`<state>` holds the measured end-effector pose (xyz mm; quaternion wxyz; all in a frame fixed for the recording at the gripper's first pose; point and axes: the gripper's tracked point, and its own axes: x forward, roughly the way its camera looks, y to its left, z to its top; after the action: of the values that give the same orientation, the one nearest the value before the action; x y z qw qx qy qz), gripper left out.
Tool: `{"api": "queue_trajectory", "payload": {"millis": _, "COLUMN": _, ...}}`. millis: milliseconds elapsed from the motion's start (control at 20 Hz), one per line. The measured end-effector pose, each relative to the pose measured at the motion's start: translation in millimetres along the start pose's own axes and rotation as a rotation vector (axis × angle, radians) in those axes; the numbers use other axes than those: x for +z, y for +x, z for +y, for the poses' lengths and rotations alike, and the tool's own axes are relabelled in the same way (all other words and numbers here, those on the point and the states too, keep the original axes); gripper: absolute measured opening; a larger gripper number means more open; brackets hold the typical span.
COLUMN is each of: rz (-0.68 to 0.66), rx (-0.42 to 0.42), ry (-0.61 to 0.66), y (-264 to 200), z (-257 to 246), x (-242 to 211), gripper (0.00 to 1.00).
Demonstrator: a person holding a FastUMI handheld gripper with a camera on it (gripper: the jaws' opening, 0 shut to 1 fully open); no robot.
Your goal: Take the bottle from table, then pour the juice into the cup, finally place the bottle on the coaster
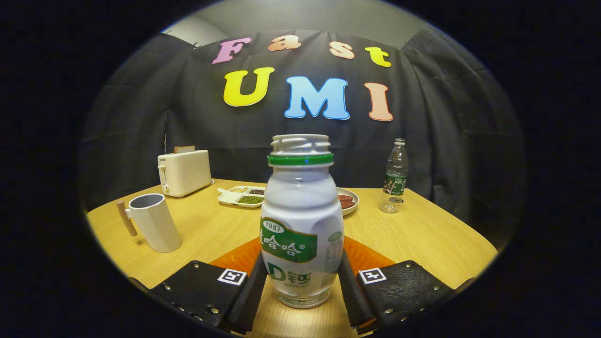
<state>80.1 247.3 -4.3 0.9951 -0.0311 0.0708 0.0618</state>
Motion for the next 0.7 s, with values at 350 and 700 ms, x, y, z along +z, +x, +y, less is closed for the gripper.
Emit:
{"api": "queue_trajectory", "payload": {"millis": 350, "rz": -0.026, "rx": 0.011, "ry": -0.187, "y": 7, "z": 23, "x": 31, "gripper": 0.72}}
{"api": "queue_trajectory", "payload": {"millis": 700, "rz": -0.014, "rx": 0.057, "ry": -0.376, "y": 19, "z": 55, "x": 40, "gripper": 0.72}}
